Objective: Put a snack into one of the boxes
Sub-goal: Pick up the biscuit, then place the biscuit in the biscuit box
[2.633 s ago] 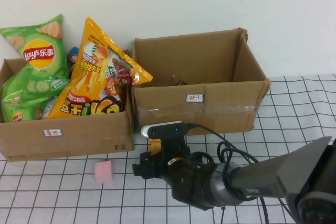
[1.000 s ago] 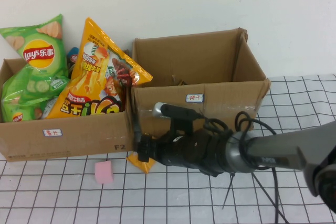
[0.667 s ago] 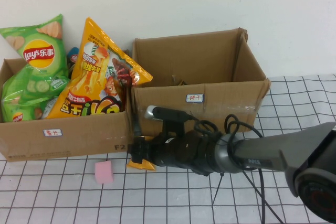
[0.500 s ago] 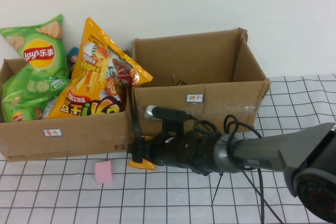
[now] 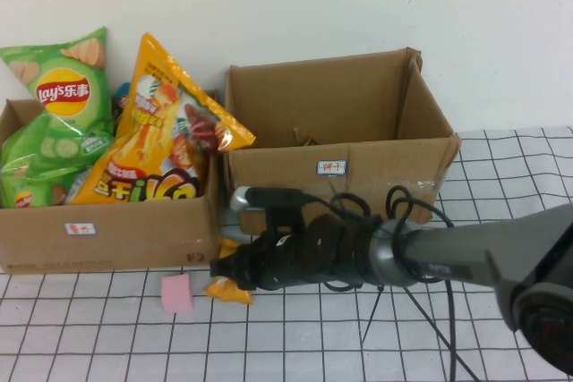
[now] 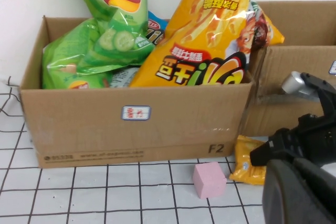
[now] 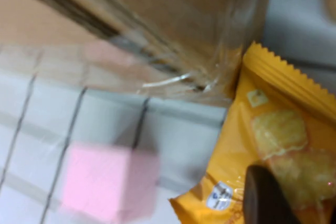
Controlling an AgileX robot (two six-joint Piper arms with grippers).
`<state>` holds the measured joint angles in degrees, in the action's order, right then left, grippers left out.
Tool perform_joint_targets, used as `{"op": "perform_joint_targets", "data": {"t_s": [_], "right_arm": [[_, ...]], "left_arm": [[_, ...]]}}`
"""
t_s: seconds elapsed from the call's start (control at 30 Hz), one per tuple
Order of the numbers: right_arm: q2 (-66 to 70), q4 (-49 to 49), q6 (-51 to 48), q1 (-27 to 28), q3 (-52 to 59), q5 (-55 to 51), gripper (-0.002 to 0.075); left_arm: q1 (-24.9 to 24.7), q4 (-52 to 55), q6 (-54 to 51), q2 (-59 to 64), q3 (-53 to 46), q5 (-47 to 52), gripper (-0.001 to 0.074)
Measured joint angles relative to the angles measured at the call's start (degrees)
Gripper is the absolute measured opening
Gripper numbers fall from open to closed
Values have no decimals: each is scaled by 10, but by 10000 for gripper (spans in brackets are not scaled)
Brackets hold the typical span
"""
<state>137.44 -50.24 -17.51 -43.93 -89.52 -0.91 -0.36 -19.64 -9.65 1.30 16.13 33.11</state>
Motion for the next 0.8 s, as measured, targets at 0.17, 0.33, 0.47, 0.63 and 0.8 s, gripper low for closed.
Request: {"op": "perform_joint_targets", "data": {"t_s": [0.17, 0.33, 0.47, 0.63, 0.8], "right_arm": [[-50, 47, 0, 0, 14, -67, 188], [-140, 61, -15, -1, 63, -81, 184], [-221, 63, -60, -1, 123, -80, 184], [-313, 65, -151, -1, 178, -57, 184], [-371, 65, -274, 10, 177, 34, 184]], "left_arm": [[0, 0, 4, 0, 0, 0, -1], [0, 0, 6, 0, 0, 0, -1], [0, 0, 6, 0, 0, 0, -1], [0, 0, 6, 0, 0, 0, -1], [0, 0, 6, 0, 0, 0, -1]]}}
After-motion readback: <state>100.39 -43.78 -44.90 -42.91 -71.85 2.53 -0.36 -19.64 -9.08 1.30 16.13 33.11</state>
